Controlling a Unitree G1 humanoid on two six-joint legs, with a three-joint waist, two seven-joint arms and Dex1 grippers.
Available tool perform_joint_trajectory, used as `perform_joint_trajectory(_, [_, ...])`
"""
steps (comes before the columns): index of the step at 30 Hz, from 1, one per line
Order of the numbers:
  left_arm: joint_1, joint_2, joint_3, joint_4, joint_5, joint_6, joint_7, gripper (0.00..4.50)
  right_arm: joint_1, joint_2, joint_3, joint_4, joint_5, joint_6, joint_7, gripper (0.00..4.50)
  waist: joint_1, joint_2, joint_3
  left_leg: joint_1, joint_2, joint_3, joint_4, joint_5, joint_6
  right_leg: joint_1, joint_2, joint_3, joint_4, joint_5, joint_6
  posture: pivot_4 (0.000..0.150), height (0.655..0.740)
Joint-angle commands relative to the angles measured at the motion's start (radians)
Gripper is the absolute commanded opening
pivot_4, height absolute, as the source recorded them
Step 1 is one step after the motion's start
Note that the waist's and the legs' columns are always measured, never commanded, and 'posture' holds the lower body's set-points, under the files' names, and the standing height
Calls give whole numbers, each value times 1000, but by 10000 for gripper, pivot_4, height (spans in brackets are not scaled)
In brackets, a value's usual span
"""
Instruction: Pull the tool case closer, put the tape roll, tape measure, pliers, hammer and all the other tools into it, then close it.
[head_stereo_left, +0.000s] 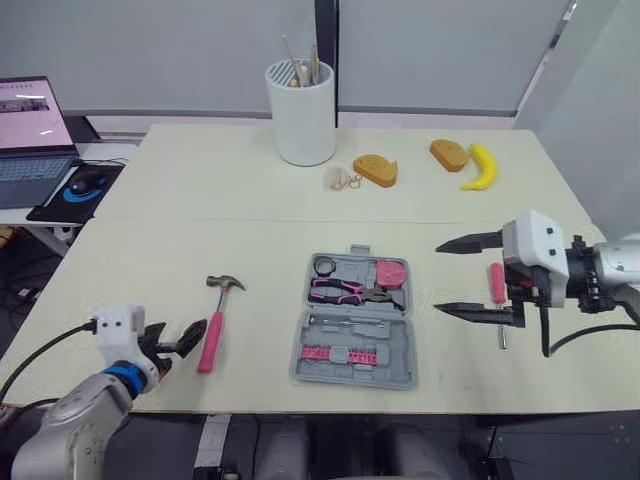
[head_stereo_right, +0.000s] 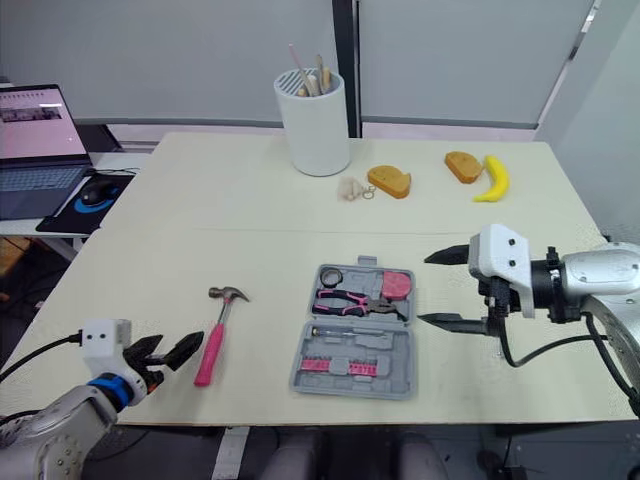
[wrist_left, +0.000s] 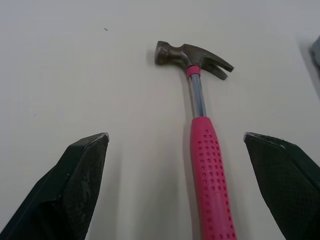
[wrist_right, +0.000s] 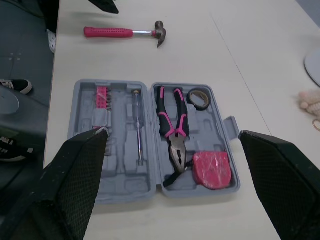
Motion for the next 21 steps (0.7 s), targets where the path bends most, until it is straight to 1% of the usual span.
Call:
perform_joint_trajectory(1, [-51, -24, -32, -9, 47, -8, 80, 45000, -46, 16, 25, -14, 14, 17, -12, 44636, 3, 0, 0, -1, 0, 0, 0, 0, 0, 0, 0, 0, 0, 0, 0, 1500, 7400])
perform_joint_trajectory(5, [-113, -41, -84, 23, 92, 4, 126, 45000, -71, 45, 57, -3, -5, 10, -24, 44636, 5, -1, 0, -1, -1, -1, 0, 0, 0, 0, 0, -1, 0, 0, 0, 1500, 7400])
perform_joint_trajectory(8, [-158, -38, -129, 56, 111, 3, 121, 45000, -86, 67, 84, 15, -45, -32, -33, 44636, 4, -1, 0, -1, -1, 0, 0, 0, 0, -1, 0, 0, 0, 0, 1, 1500, 7400])
perform_joint_trajectory(12, [-219, -28, -163, 127, 146, 11, 140, 45000, -109, 100, 85, 17, -26, -15, -41, 44636, 1, -1, 0, -1, -1, 0, 0, 0, 0, -1, 1, -1, 1, 0, 1, 1500, 7400])
perform_joint_trajectory(17, [-263, -33, -190, 184, 186, 29, 164, 45000, -122, 110, 90, 24, -32, -5, -36, 44636, 0, -1, 0, -1, -1, -1, 0, 0, 0, -1, 1, -1, 1, 0, 1, 1500, 7400])
perform_joint_trajectory(20, [-263, -29, -212, 197, 197, 48, 149, 45000, -122, 113, 86, 23, -28, -1, -37, 44636, -1, -1, 0, -1, -1, -1, 0, 0, 0, -1, 1, -1, 1, 0, 1, 1500, 7400])
perform_joint_trajectory(21, [-262, -25, -222, 202, 204, 46, 139, 43197, -122, 114, 87, 24, -29, -1, -37, 44905, -1, -1, 0, -1, -1, -1, 0, 0, 0, -1, 1, -1, 1, 0, 1, 1500, 7400])
